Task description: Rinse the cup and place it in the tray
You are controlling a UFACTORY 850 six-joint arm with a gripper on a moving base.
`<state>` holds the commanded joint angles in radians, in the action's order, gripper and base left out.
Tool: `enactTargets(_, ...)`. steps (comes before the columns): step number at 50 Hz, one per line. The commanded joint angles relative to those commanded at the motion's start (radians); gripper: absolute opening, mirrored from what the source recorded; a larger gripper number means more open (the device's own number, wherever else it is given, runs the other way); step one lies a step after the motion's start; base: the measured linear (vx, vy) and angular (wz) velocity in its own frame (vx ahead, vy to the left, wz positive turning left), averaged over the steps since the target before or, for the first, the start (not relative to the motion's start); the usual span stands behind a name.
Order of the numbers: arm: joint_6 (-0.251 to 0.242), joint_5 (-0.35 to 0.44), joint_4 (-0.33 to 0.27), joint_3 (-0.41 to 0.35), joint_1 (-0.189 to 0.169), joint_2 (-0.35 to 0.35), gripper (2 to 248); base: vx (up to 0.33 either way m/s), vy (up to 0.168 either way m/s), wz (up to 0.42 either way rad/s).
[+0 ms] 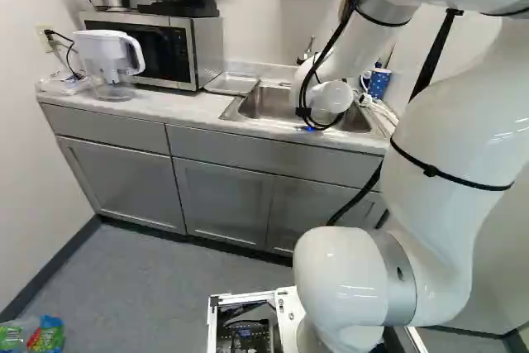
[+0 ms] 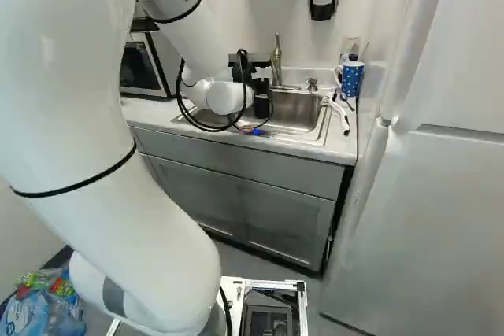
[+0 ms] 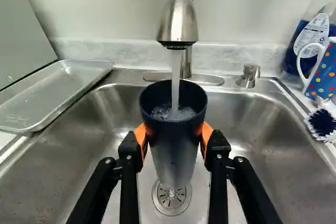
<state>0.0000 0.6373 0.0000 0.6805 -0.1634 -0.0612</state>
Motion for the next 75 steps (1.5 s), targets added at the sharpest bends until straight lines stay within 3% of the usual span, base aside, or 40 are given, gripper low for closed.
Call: enactTargets(75, 0.000, 0.000, 0.000, 0.000, 0.000, 0.000, 121, 0.000, 0.000, 0.000)
